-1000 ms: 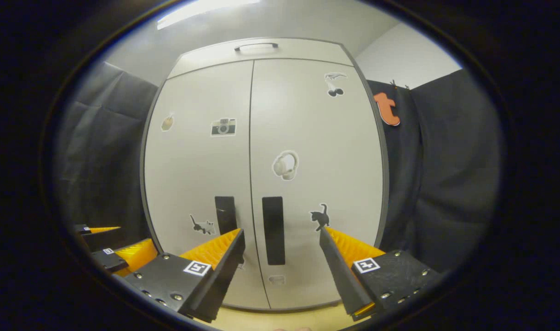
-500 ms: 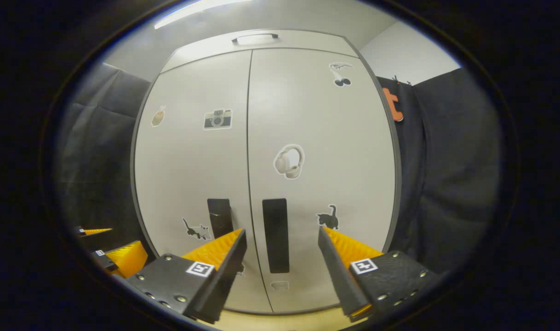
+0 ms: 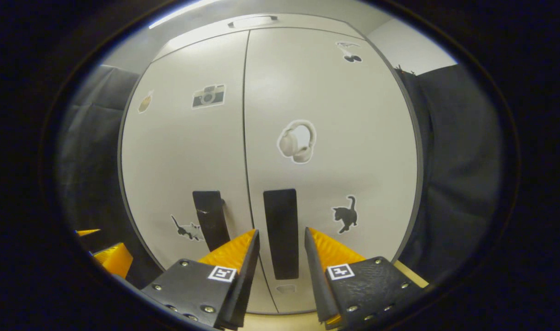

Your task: Open the right door of the double-door shoe cabinet with the right hand, and open the left door with the left hand.

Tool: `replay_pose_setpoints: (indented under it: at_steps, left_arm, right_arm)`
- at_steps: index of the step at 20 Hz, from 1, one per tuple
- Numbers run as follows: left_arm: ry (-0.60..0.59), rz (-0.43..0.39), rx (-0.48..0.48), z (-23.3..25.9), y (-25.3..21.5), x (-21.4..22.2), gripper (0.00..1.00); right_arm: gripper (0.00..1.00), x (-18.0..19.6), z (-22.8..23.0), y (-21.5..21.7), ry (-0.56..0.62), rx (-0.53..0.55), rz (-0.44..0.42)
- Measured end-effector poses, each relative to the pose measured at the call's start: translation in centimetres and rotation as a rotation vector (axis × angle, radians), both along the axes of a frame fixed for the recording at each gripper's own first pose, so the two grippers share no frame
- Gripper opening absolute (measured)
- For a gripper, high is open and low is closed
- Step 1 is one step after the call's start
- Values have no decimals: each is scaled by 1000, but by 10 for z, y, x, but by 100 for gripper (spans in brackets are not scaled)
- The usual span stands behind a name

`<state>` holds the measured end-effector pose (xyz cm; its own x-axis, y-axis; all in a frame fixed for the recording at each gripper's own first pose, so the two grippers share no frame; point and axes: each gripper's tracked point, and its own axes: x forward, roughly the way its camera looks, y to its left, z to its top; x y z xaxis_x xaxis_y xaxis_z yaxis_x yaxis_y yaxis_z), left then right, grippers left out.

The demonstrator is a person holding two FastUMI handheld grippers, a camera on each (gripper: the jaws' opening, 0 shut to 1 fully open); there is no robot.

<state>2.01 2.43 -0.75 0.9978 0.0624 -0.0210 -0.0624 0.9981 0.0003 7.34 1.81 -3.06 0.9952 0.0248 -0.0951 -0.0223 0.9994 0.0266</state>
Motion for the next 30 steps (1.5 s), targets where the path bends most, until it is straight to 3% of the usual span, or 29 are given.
replay_pose_setpoints:
  at_steps: [4,6,8,11,12,16,17,30]
  left_arm:
    - [7,5,-8,-3,2,2,98]
    - [7,1,-12,-4,2,3,98]
    - [3,-6,-21,-5,2,5,98]
    - [11,-24,-37,-11,-1,5,98]
    - [15,-30,-42,-12,-2,4,98]
    - [33,-49,-45,-19,-8,3,98]
    - [36,-49,-41,-20,-8,3,98]
    - [22,-11,-30,-11,-1,-26,98]
  right_arm:
    - [52,12,-8,0,15,-15,-9]
    - [34,2,-1,-3,7,-28,-29]
    - [29,13,-5,-4,8,-42,-48]
    - [29,9,-5,-3,1,-30,-51]
    - [22,9,-5,-3,3,-32,-40]
    - [22,16,-6,-7,3,4,-20]
    - [11,7,-6,-5,-3,12,-11]
    - [11,-43,-3,-24,-15,19,62]
